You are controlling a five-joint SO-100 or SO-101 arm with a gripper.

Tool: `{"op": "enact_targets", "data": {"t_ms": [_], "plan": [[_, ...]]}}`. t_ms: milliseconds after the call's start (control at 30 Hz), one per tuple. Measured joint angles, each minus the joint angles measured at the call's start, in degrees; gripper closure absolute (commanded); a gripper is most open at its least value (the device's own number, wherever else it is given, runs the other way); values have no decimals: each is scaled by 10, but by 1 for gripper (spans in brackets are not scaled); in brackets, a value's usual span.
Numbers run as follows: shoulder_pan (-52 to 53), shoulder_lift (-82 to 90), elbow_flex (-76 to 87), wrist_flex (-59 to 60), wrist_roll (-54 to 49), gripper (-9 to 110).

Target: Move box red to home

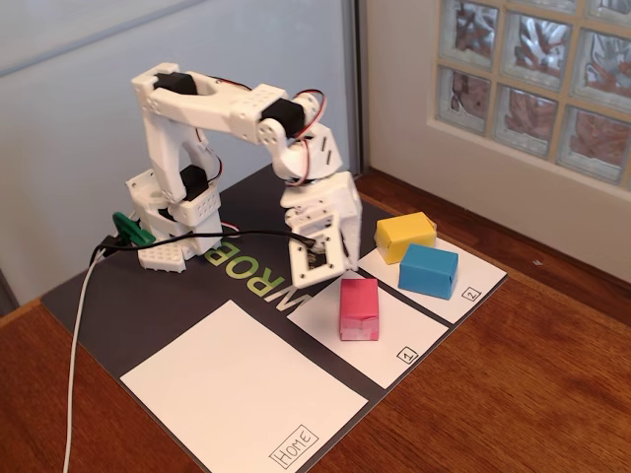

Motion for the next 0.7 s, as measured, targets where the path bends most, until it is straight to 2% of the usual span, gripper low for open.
{"op": "enact_targets", "data": {"t_ms": [333,567,700], "plan": [[-36,-97,-149,58,0,102],[-38,-114,-171,94,0,102],[-38,-163,-233,171,-2,102]]}}
